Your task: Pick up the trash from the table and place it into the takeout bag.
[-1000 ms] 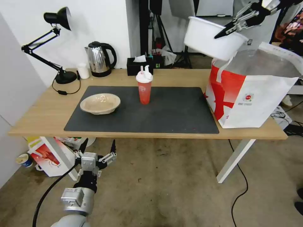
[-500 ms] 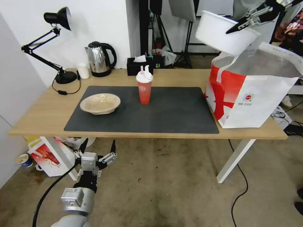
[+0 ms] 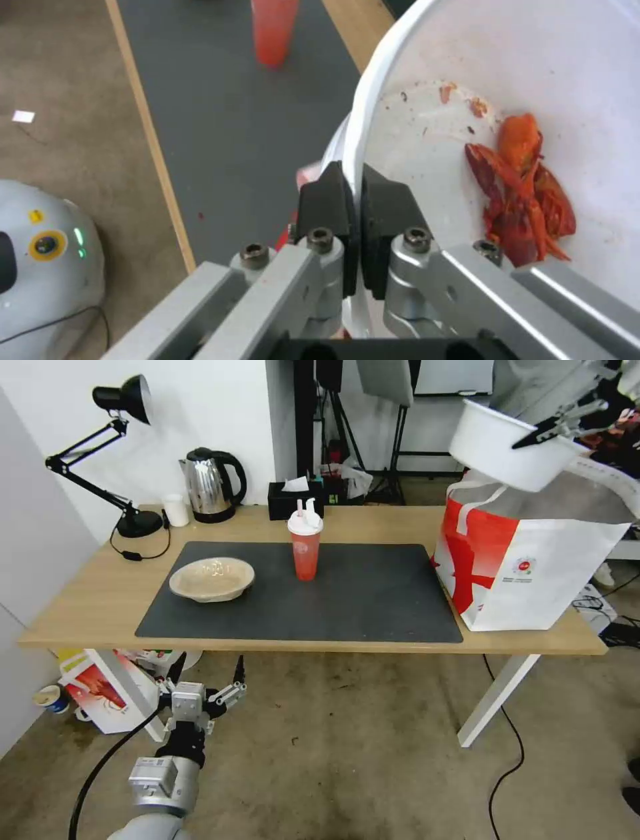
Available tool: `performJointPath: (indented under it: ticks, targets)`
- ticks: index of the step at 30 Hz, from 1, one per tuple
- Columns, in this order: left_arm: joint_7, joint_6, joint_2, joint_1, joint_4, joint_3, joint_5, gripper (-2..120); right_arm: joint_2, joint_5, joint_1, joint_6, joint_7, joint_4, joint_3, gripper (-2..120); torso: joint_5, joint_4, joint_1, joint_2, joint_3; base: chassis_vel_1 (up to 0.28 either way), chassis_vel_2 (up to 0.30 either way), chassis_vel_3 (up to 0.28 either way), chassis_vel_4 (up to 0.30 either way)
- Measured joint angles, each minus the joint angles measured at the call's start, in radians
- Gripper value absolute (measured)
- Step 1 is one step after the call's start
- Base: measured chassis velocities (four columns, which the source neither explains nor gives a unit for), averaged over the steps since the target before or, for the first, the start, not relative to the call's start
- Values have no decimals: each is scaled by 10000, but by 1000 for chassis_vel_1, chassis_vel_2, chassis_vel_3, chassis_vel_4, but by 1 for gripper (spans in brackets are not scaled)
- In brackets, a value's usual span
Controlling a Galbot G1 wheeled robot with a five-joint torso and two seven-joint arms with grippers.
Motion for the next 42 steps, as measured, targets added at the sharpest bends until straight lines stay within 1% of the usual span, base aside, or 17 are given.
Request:
performJointPath:
  ticks: [7, 9, 16, 25, 27, 28, 30, 31, 32, 33, 34, 35, 36, 37, 39, 40, 42]
  targets:
    - [0, 0, 0, 0, 0, 0, 0, 100, -392, -175, -221, 155, -2, 38, 74, 0, 0, -3, 0, 0, 0, 0, 0, 0, 0]
    - [0, 0, 0, 0, 0, 0, 0, 100, -477, -238, -332, 195, -3, 50, 150, 0, -1, 0, 0, 0, 0, 0, 0, 0, 0]
    - [0, 0, 0, 0, 0, 0, 0, 100, -531, -331, -625, 232, -4, 94, 348, 0, -2, 0, 0, 0, 0, 0, 0, 0, 0]
    - [0, 0, 0, 0, 0, 0, 0, 100, -381, -701, -932, 473, -4, 35, 684, 0, -2, 1, 0, 0, 0, 0, 0, 0, 0]
    - [0, 0, 0, 0, 0, 1, 0, 100, -349, -935, -1017, 614, -3, 34, 831, 7, -2, 0, 0, 0, 0, 0, 0, 0, 0]
    - [0, 0, 0, 0, 0, 1, 0, 100, -349, -935, -1017, 614, -3, 34, 831, 7, -2, 0, 0, 0, 0, 0, 0, 0, 0]
    - [0, 0, 0, 0, 0, 0, 0, 100, -323, -1009, -1022, 646, -1, 39, 884, 15, -2, -1, 0, 0, -1, 0, 0, 0, 0]
    - [0, 0, 0, 0, 0, 0, 0, 100, -318, -1012, -1020, 647, -2, 40, 887, 17, -2, -1, 0, 0, 0, 0, 0, 0, 0]
    - [0, 0, 0, 0, 0, 0, 0, 100, -310, -1019, -1004, 647, -2, 39, 887, 22, -2, 0, 0, 0, 0, 0, 0, 0, 0]
    - [0, 0, 0, 0, 0, 0, 0, 100, -310, -1019, -1004, 647, -2, 39, 887, 22, -2, 0, 0, 0, 0, 0, 0, 0, 0]
    - [0, 0, 0, 0, 0, 0, 0, 100, -305, -1025, -992, 647, -2, 38, 888, 28, -2, 0, 0, 0, 0, 0, 0, 0, 0]
    - [0, 0, 0, 0, 0, 0, 0, 100, -298, -1030, -975, 648, -2, 35, 887, 30, -2, 0, 0, 0, 0, 0, 0, 0, 0]
    - [0, 0, 0, 0, 0, 1, 0, 100, -289, -1034, -951, 648, -1, 29, 887, 37, -2, 0, 0, 0, 0, 0, 0, 0, 0]
    - [0, 0, 0, 0, 0, 0, 0, 100, -279, -1038, -913, 648, -1, 22, 888, 43, -3, 1, 0, 0, 0, 0, 0, 0, 0]
    - [0, 0, 0, 0, 0, 0, 0, 100, -274, -1042, -902, 647, -1, 18, 888, 44, -3, 0, 0, 0, 0, 0, 0, 0, 0]
    - [0, 0, 0, 0, 0, 0, 0, 100, -260, -1051, -866, 648, -1, -5, 888, 51, -3, -1, 0, 0, 0, 0, 0, 0, 0]
    - [0, 0, 0, 0, 0, 0, 1, 100, -256, -1052, -860, 648, 0, -10, 887, 52, -3, 0, -1, 0, 0, 0, 0, 0, 0]
